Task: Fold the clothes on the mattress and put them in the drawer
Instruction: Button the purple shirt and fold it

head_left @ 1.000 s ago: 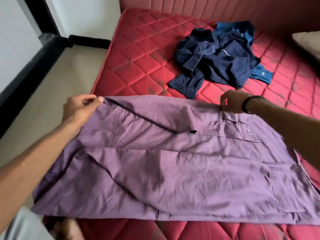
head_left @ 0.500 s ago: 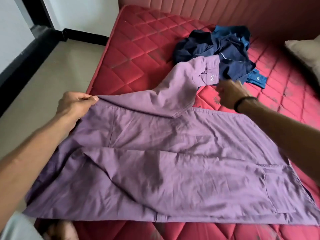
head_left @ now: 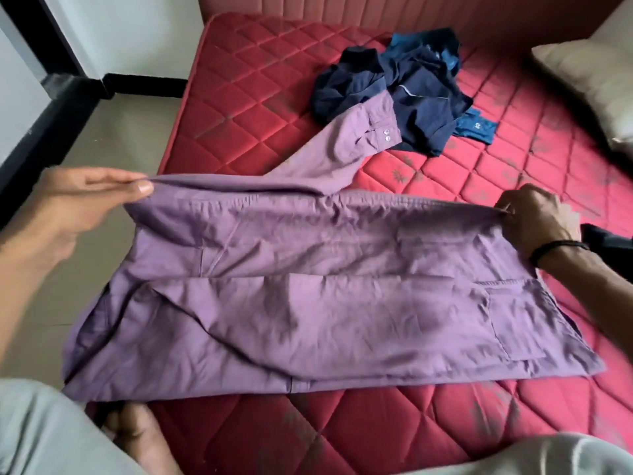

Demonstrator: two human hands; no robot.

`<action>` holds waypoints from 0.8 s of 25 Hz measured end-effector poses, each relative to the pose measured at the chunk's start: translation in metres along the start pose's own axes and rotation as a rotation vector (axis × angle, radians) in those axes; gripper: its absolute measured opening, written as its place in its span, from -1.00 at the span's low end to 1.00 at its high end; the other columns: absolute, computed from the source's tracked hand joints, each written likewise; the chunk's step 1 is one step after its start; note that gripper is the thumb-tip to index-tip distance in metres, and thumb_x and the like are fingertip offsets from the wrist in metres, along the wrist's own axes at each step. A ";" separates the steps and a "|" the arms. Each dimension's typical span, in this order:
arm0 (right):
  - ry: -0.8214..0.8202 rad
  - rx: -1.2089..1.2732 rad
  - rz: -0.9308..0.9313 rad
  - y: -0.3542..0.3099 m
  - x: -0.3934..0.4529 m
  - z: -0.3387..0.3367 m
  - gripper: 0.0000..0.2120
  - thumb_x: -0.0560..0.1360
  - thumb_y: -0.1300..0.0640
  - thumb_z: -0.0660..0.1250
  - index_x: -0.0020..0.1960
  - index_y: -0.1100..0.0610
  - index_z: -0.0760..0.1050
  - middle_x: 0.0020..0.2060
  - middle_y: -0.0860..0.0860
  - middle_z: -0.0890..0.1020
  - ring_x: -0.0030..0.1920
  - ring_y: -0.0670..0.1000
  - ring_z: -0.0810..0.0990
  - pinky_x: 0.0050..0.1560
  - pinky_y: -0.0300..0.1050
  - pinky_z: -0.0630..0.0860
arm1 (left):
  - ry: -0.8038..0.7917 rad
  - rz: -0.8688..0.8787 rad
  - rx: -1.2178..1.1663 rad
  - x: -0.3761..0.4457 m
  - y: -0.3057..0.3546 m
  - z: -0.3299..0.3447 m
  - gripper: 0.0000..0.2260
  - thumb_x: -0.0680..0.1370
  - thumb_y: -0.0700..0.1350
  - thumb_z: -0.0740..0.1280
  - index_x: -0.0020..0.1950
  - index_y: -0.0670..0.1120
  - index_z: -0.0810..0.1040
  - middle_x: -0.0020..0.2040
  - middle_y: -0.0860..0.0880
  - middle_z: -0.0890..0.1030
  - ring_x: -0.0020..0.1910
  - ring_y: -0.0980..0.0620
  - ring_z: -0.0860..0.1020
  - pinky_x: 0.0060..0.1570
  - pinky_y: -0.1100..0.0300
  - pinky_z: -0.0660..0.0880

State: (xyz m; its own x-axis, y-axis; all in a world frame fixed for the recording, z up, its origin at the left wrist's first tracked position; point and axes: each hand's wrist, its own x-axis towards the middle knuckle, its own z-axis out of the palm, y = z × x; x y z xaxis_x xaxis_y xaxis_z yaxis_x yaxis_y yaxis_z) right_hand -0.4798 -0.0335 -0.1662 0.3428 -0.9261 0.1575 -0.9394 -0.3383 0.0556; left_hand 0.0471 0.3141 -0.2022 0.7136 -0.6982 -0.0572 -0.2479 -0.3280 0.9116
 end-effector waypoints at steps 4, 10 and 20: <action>0.001 0.035 0.071 0.039 -0.104 -0.001 -0.84 0.45 0.17 0.47 0.02 0.02 0.66 0.00 0.19 0.64 -0.09 0.36 0.66 -0.15 0.17 0.59 | -0.200 -0.181 0.050 -0.070 -0.022 -0.015 -0.47 0.32 0.20 0.58 0.12 -0.14 0.70 -0.22 0.04 0.66 -0.33 0.05 0.50 -0.60 0.13 0.27; 0.082 0.199 0.123 0.056 -0.172 0.009 -0.87 0.43 0.22 0.45 -0.09 0.01 0.67 -0.09 0.08 0.60 -0.12 0.30 0.65 -0.22 0.13 0.59 | -0.057 0.043 0.050 -0.135 -0.002 -0.014 -0.69 0.54 0.15 0.44 0.04 -0.09 0.66 -0.30 0.03 0.68 -0.43 0.18 0.61 -0.48 0.38 0.52; -0.264 0.203 0.234 0.058 -0.191 0.003 -0.72 0.37 0.28 0.40 -0.09 -0.09 0.60 0.08 0.08 0.64 0.11 0.25 0.64 0.06 0.07 0.56 | -0.071 -0.084 0.245 -0.156 0.003 -0.002 -0.64 0.48 0.23 0.47 -0.12 -0.07 0.61 -0.42 -0.09 0.63 -0.58 0.09 0.56 -0.64 0.32 0.44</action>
State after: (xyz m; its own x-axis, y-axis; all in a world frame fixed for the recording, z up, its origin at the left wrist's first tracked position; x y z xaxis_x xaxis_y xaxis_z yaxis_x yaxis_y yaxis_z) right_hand -0.5996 0.1235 -0.1959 0.1331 -0.9841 -0.1173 -0.9818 -0.1147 -0.1515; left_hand -0.0642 0.4231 -0.1894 0.6925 -0.7023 -0.1651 -0.3470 -0.5248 0.7773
